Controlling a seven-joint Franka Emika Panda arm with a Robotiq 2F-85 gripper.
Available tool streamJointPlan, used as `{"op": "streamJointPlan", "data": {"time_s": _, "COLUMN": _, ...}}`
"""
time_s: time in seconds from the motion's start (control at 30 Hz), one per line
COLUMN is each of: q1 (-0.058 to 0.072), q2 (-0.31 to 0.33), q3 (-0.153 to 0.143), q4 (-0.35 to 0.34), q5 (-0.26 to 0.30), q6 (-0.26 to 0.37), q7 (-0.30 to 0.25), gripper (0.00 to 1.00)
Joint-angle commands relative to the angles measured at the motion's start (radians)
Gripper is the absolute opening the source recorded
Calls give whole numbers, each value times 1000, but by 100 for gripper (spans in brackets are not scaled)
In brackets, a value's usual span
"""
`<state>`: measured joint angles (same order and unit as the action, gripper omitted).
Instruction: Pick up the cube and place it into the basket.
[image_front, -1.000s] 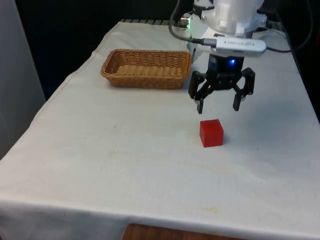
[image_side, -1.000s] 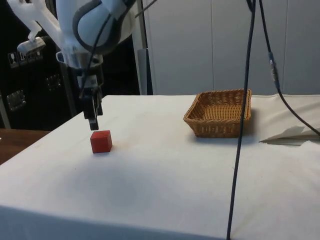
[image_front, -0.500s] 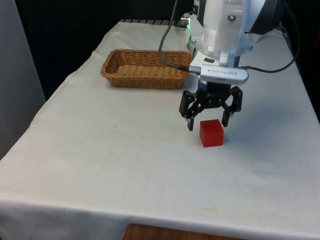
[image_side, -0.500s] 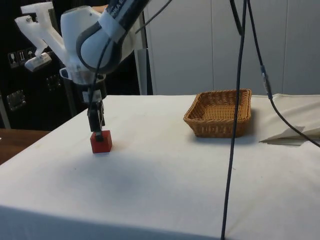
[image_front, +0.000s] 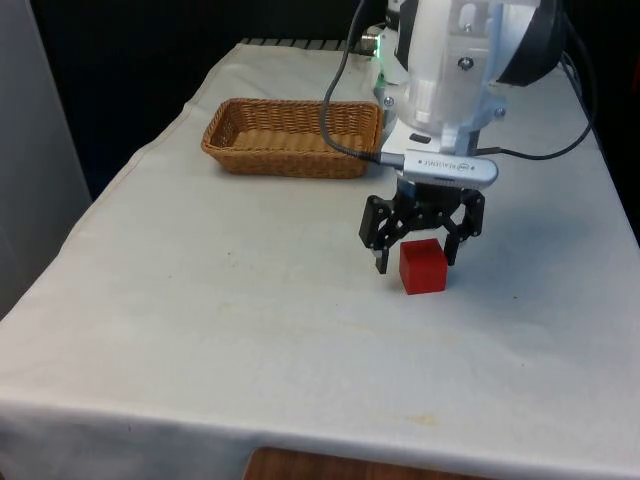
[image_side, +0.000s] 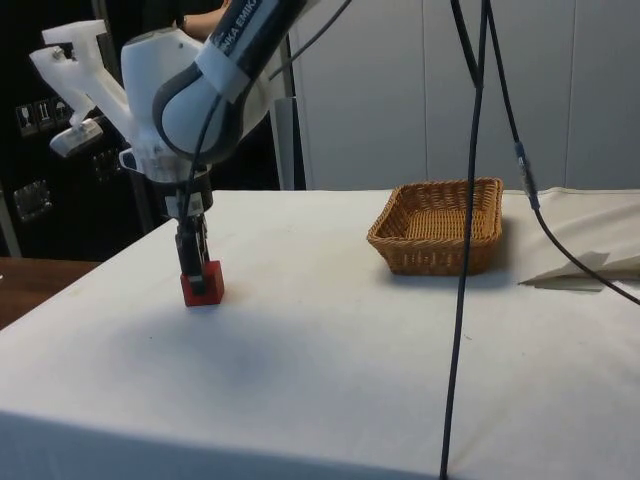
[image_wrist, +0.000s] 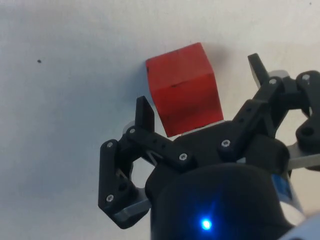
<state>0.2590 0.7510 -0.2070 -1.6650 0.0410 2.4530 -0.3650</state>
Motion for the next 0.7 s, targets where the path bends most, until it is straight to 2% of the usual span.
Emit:
{"op": "streamJointPlan", "data": {"time_s": 0.0, "q1": -3, "q2": 3, "q3": 4, "q4": 6, "q5": 4, "q6": -2, "q7": -4, "gripper": 100}}
{"op": "streamJointPlan", "data": {"time_s": 0.17, "q1": -2, "q2": 4, "q3": 2, "q4": 7, "q5": 2, "q6": -2, "q7": -2, "gripper": 100}}
{"op": "streamJointPlan", "data": {"time_s": 0.27, "q1": -2, "q2": 4, "q3": 2, "q4": 7, "q5": 2, "q6": -2, "q7": -2, "gripper": 74}}
{"op": "streamJointPlan", "data": {"time_s": 0.3, "q1": -1, "q2": 5, "q3": 1, "q4": 7, "q5": 1, "q6": -2, "q7": -1, "gripper": 50}}
{"op": "streamJointPlan", "data": {"time_s": 0.33, "q1": 0, "q2": 0, "q3": 0, "q4": 1, "q5": 0, "q6": 0, "q7": 0, "gripper": 39}}
{"op": "streamJointPlan", "data": {"time_s": 0.37, "q1": -1, "q2": 5, "q3": 1, "q4": 8, "q5": 1, "q6": -2, "q7": -1, "gripper": 39}}
{"op": "streamJointPlan", "data": {"time_s": 0.47, "q1": -1, "q2": 5, "q3": 1, "q4": 8, "q5": 1, "q6": -2, "q7": -1, "gripper": 8}}
{"op": "streamJointPlan", "data": {"time_s": 0.5, "q1": -1, "q2": 5, "q3": 1, "q4": 8, "q5": 1, "q6": -2, "q7": -1, "gripper": 2}}
{"op": "streamJointPlan", "data": {"time_s": 0.67, "q1": -1, "q2": 5, "q3": 1, "q4": 8, "q5": 1, "q6": -2, "q7": -1, "gripper": 2}}
